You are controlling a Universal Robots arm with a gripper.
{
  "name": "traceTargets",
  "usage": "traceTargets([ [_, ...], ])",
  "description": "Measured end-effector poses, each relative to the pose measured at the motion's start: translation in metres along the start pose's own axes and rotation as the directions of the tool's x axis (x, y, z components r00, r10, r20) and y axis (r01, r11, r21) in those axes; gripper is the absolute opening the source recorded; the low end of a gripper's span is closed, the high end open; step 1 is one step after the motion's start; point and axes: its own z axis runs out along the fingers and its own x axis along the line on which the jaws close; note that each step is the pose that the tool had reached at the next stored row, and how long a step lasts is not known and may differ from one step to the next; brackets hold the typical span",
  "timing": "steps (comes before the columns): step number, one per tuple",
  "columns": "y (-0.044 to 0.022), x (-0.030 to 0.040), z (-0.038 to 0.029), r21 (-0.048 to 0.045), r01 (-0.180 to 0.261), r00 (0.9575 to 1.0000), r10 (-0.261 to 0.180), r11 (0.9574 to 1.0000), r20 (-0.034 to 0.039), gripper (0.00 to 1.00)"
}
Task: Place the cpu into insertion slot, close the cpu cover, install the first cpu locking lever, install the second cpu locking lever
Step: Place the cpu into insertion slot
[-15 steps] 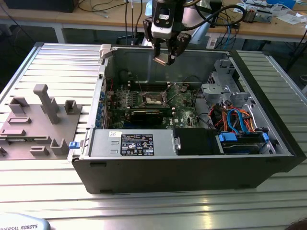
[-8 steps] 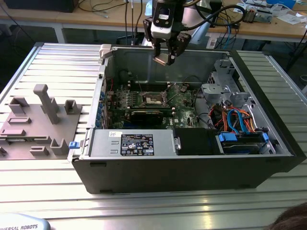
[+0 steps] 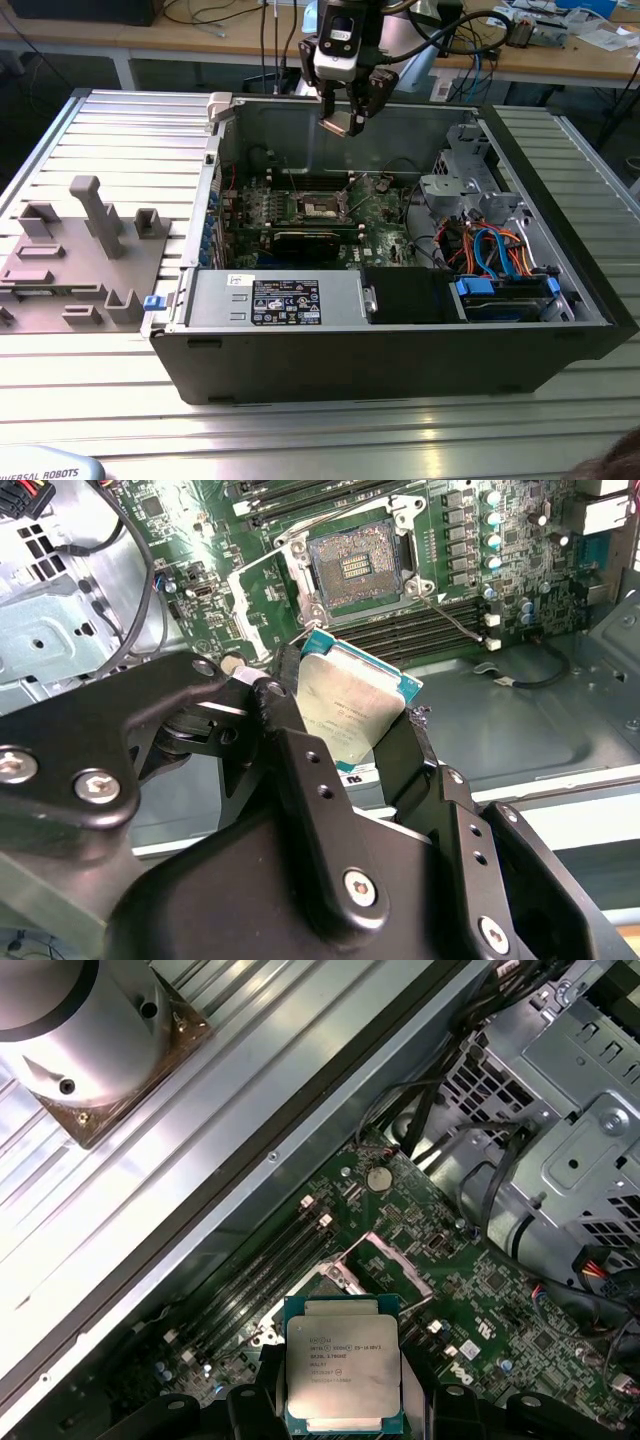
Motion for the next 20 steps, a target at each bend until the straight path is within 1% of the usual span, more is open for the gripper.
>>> traceTargets([
  [17, 0.0, 0.0, 0.0, -0.0004, -0.018, 0.9998, 0.018, 0.9998, 0.0016, 0.54],
  [20, 0.0, 0.0, 0.0, -0.0008, -0.035, 0.9994, 0.035, 0.9994, 0.003, 0.54],
])
